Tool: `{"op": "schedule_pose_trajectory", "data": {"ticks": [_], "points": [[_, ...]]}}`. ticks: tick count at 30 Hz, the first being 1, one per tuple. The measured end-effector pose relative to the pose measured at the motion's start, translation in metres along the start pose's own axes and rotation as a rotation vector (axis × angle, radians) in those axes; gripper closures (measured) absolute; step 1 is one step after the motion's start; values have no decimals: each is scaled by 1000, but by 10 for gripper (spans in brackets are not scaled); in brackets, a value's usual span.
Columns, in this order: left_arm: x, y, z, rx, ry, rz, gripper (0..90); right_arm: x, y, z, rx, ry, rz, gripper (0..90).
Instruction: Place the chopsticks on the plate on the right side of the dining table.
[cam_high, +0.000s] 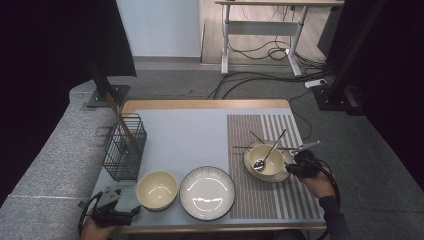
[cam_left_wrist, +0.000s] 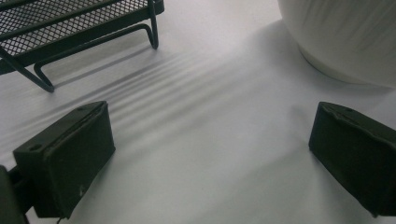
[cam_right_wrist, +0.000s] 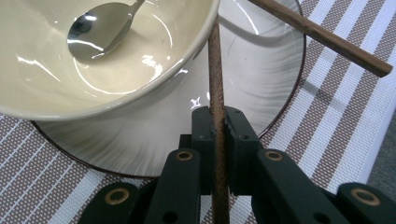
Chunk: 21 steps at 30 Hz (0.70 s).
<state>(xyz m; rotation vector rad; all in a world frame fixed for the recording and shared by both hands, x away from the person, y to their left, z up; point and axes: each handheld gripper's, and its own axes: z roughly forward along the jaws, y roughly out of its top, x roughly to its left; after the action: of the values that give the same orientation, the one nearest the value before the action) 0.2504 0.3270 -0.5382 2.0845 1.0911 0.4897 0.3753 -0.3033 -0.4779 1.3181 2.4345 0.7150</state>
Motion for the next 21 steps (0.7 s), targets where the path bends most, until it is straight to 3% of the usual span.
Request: {"op": "schedule_pose_trajectory", "data": {"ticks": [9,20,21], "points": [[0,0,0,0,0,0,0,-2,1,2,8,30,-4,818],[0,0,0,0,0,0,0,-3,3,-2,3,13,-10,745],[0,0,0,0,0,0,0,-3,3,-6,-4,8,-8,707]]}}
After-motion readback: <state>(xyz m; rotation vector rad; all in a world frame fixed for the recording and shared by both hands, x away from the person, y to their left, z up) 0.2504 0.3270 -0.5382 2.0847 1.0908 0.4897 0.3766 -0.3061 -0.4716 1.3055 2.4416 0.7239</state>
